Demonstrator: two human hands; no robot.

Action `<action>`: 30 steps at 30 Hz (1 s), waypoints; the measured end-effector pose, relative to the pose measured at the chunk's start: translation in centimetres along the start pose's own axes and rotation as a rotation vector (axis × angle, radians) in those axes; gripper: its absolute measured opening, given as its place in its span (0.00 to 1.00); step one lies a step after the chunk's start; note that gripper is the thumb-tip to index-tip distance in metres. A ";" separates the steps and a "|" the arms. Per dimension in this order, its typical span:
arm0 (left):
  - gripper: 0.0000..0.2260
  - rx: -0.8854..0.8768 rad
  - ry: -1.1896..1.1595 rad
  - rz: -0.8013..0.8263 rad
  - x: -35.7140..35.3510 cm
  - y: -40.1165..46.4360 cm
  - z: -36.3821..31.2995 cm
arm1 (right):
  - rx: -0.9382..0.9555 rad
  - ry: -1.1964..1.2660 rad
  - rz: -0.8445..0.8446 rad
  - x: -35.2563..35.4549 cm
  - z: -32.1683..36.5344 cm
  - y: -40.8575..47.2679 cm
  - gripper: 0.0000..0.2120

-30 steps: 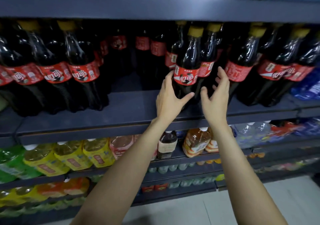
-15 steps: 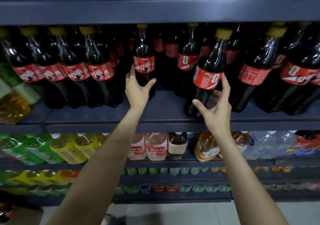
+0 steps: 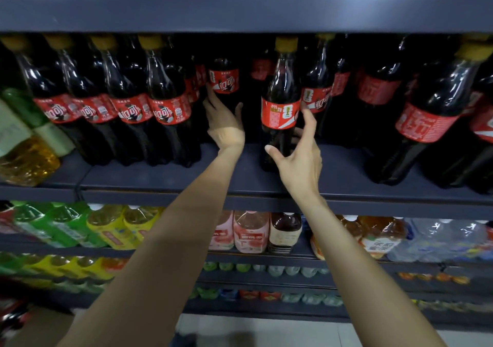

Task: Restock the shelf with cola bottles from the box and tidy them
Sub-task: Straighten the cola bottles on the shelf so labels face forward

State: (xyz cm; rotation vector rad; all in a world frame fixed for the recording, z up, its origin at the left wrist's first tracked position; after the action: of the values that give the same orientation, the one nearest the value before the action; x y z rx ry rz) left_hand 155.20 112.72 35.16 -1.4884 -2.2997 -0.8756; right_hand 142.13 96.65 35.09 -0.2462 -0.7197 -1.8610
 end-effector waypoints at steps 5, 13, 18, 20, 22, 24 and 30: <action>0.39 -0.110 0.101 -0.028 0.2 -1.9 1.1 | 0.011 -0.030 0.010 -1.3 0.8 1.3 0.44; 0.40 -0.099 0.171 -0.052 -0.3 -1.3 1.1 | 0.016 -0.100 -0.005 -1.9 0.6 2.4 0.47; 0.38 -0.084 0.098 0.015 0.0 -1.4 1.0 | 0.067 -0.108 0.100 -2.3 0.6 2.5 0.44; 0.38 -0.094 0.046 0.139 0.4 -1.8 0.9 | 0.137 0.035 0.166 -2.4 0.9 2.4 0.43; 0.33 -0.130 0.024 0.241 1.8 -3.5 1.1 | 0.156 0.127 0.216 -2.4 0.5 2.5 0.43; 0.26 -0.266 -0.047 0.231 4.7 -6.3 1.0 | 0.132 0.119 0.202 -2.6 0.1 2.8 0.43; 0.23 -0.484 0.098 -0.300 13.7 -8.8 2.3 | 0.095 -0.033 0.078 -6.2 3.0 3.8 0.46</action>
State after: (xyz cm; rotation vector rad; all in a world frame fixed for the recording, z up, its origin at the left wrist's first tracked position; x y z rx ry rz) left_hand 141.53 121.56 37.47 -1.2307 -2.3817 -1.6448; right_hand 147.54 102.31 35.87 -0.2407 -0.8079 -1.7472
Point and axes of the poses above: each hand's wrist, its own y-axis towards the middle knuckle, its own x-axis out of the back of the hand, z = x × y, the point moved 7 cm from there along y, towards the middle knuckle, and after that the axes turned 10 degrees about z, right-handed, at the moved point
